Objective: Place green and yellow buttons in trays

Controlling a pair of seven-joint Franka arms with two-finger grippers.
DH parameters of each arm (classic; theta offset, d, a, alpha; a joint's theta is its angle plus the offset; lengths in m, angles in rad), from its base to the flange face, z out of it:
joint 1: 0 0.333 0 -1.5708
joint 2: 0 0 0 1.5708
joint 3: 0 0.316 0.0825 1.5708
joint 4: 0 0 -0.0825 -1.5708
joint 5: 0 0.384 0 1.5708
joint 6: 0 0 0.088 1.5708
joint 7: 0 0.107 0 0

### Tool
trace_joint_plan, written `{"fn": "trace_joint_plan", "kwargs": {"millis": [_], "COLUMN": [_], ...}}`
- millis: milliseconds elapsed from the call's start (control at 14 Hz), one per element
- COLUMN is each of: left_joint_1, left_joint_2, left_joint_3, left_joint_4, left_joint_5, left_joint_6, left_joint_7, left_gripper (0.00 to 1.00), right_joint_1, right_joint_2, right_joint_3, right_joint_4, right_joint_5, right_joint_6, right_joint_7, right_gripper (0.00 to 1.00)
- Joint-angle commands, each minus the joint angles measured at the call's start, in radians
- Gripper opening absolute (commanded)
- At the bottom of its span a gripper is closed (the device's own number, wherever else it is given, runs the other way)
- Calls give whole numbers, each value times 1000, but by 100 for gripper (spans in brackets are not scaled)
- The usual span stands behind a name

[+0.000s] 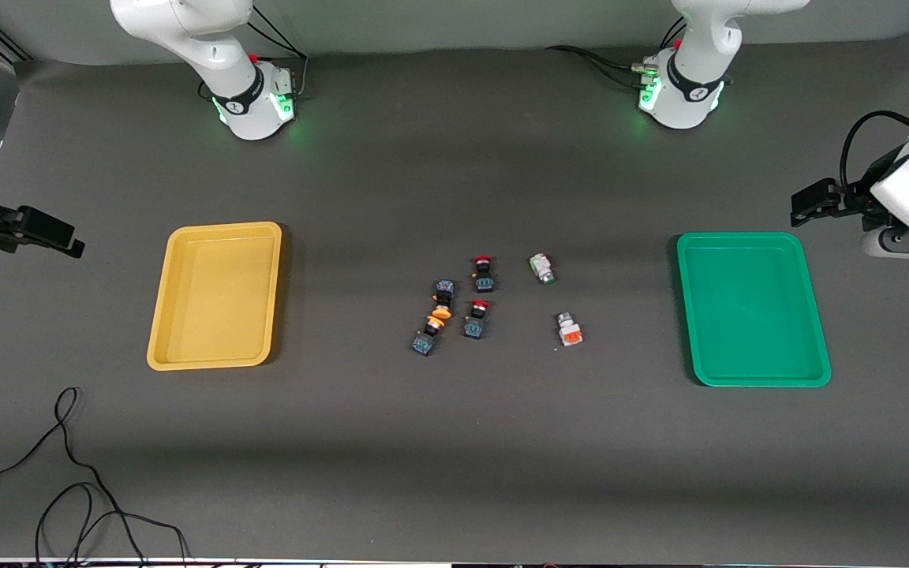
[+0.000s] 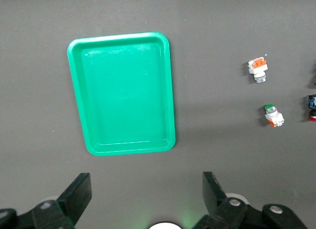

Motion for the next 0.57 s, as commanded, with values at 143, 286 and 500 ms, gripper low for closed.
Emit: {"fn": "trace_joint_plan", "kwargs": {"millis": [143, 286, 500], "left_joint_1": [1, 1, 1], "left_joint_2": [-20, -20, -20], "left_joint_3": [0, 0, 0], "left_joint_4": [-12, -12, -12], "left_joint_5": [6, 6, 6], "left_joint_6": [-4, -4, -4], "left_joint_7": [10, 10, 10], "left_gripper": [100, 100, 100], "right_joint_1": [17, 19, 20], "right_joint_2": [33, 56, 57], "right_joint_3": [-5, -5, -5], "right_joint_4": [26, 26, 28], "right_joint_5": [4, 2, 6], "right_joint_6": [9, 10, 10], "right_joint_7": [6, 8, 8], "right_gripper": [100, 100, 100]}}
